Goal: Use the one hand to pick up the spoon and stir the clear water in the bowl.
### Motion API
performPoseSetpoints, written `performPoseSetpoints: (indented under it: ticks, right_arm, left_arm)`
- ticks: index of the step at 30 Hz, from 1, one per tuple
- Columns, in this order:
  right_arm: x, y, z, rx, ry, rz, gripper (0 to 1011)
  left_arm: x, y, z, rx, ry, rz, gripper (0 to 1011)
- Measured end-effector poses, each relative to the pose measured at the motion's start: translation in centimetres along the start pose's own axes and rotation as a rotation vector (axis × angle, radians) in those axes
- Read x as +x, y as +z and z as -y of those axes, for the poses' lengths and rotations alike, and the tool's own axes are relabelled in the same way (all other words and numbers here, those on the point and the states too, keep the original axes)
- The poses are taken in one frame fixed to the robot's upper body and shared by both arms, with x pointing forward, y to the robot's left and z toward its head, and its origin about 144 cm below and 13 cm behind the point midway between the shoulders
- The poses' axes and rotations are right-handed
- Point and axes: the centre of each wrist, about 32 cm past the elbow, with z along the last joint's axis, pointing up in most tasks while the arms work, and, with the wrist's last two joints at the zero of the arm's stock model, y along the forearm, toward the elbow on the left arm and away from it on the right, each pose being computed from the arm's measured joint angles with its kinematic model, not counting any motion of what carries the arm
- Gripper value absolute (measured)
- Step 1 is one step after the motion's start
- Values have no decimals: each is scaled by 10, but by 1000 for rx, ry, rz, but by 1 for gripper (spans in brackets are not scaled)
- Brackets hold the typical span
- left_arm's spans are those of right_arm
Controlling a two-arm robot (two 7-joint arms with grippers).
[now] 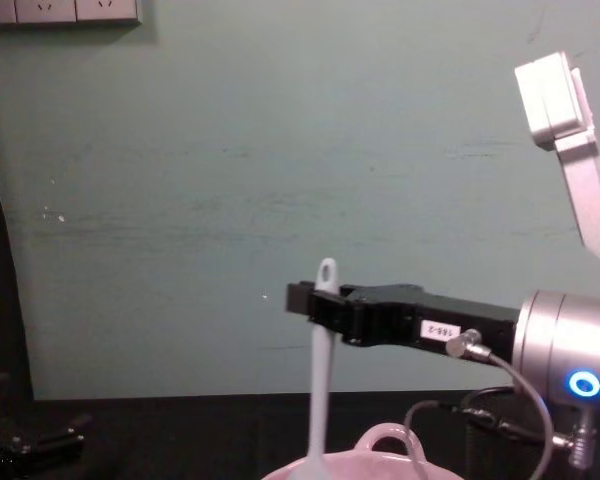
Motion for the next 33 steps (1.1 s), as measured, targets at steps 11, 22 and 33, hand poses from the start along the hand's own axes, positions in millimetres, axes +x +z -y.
performPoseSetpoints:
  ticks: [11,22,33]
  right_arm:
    - [21,3,19,-8,-111,43,114]
    - [11,8,38,-29,-87,77,113]
    - [-17,9,22,-43,39,90,114]
  left_arm:
    - [0,0,0,0,0,0,1005]
    - [0,0,0,0,0,0,1005]
    - [0,0,0,0,0,0,1005]
